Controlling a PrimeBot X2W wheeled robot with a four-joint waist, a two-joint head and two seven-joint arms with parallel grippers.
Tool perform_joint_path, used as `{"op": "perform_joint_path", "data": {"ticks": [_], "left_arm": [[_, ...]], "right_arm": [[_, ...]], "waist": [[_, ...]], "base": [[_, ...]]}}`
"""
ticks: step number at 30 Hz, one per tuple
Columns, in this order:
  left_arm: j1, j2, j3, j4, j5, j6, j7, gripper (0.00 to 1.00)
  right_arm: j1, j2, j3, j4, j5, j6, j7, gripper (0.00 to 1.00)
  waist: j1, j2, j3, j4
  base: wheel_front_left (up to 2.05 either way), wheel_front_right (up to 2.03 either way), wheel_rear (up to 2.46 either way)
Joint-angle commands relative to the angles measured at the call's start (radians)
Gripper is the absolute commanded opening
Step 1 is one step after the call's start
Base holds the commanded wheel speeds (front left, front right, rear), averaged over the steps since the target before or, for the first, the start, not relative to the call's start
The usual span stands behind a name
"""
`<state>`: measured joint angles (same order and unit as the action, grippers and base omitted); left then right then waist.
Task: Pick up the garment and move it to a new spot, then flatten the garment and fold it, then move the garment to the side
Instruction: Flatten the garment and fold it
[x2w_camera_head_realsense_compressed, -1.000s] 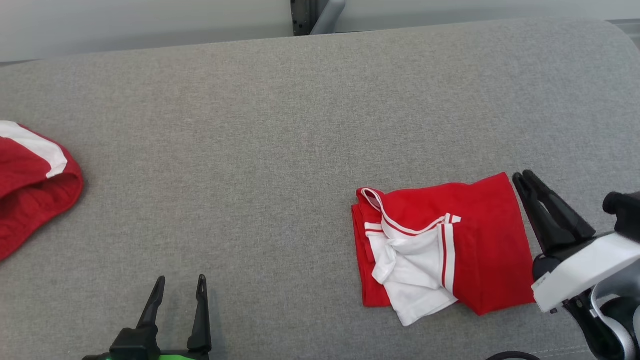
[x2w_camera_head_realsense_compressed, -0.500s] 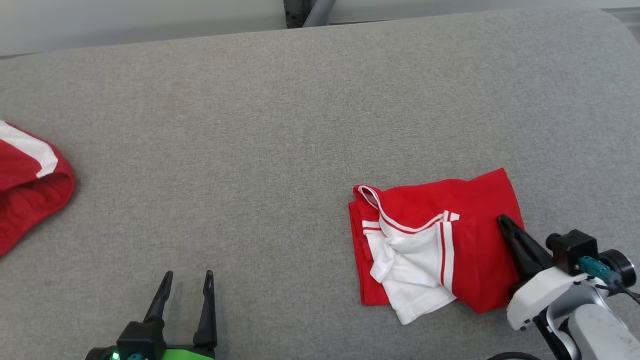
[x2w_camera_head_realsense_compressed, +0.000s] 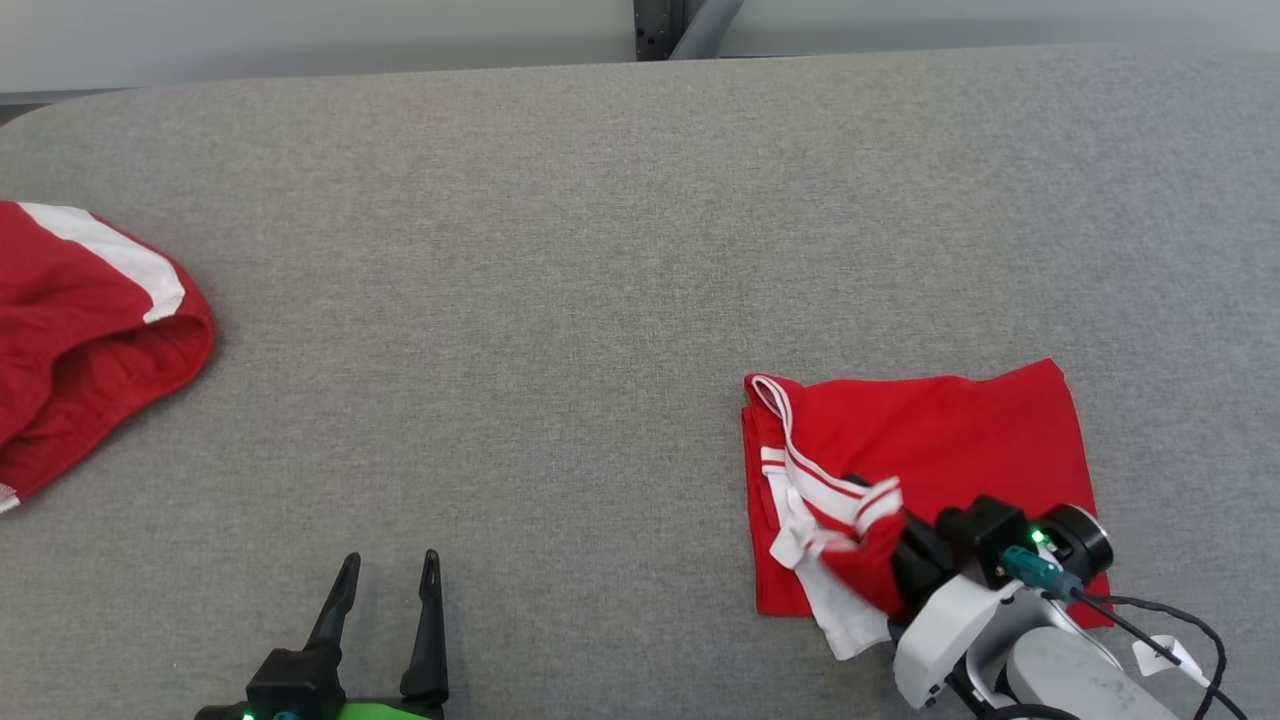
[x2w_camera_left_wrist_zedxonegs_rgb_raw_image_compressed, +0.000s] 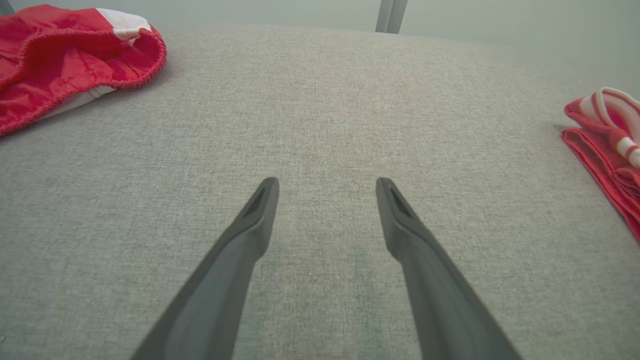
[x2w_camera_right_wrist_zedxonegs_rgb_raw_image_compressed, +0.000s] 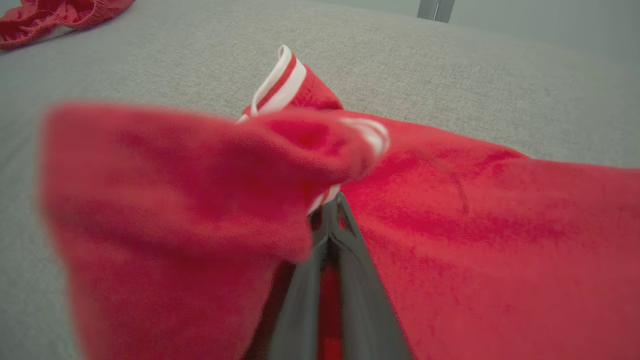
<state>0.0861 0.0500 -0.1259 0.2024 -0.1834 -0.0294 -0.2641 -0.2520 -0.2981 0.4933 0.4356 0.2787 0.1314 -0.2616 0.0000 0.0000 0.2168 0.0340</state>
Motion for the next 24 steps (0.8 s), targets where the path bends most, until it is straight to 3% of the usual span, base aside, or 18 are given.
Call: {"op": "perform_joint_path", "data": {"ticks": [1, 11, 16, 17, 18, 19, 24], "left_arm": [[-0.005, 0.002, 0.001, 0.003, -0.002, 0.007, 0.0, 1.0], [0.021, 0.002, 0.005, 0.008, -0.015, 0.02, 0.0, 1.0], [0.029, 0.002, 0.008, 0.0, -0.023, 0.025, 0.0, 1.0], [0.03, 0.002, 0.012, -0.005, -0.024, 0.027, 0.0, 1.0], [0.033, 0.002, 0.015, -0.01, -0.026, 0.029, 0.0, 1.0], [0.038, 0.002, 0.018, -0.014, -0.029, 0.029, 0.0, 1.0], [0.074, 0.002, 0.04, -0.037, -0.024, 0.038, 0.0, 1.0]], "right_arm": [[0.0, 0.0, 0.017, -0.014, -0.011, -0.001, -0.004, 0.0], [0.023, -0.006, 0.14, -0.05, 0.006, -0.001, -0.004, 0.0], [0.056, -0.014, 0.05, -0.116, -0.007, -0.001, -0.004, 0.0], [0.073, -0.01, 0.004, -0.143, -0.022, -0.001, -0.004, 0.35], [0.095, -0.004, -0.044, -0.172, -0.039, -0.001, -0.004, 0.87], [0.12, 0.004, -0.089, -0.201, -0.058, -0.001, -0.004, 1.0], [0.258, 0.058, -0.318, -0.335, -0.14, -0.001, -0.004, 1.0]], "waist": [[0.0, 0.0, -0.01, 0.012], [0.0, 0.0, -0.037, 0.026], [0.0, 0.0, -0.066, 0.02], [0.0, 0.0, -0.073, 0.018], [0.0, 0.0, -0.08, 0.015], [0.0, 0.0, -0.089, 0.01], [0.0, 0.0, -0.129, -0.023]], "base": [[0.0, 0.0, 0.0], [0.0, 0.0, 0.0], [0.0, 0.0, 0.0], [0.0, 0.0, 0.0], [0.0, 0.0, 0.0], [0.0, 0.0, 0.0], [0.0, 0.0, 0.0]]}}
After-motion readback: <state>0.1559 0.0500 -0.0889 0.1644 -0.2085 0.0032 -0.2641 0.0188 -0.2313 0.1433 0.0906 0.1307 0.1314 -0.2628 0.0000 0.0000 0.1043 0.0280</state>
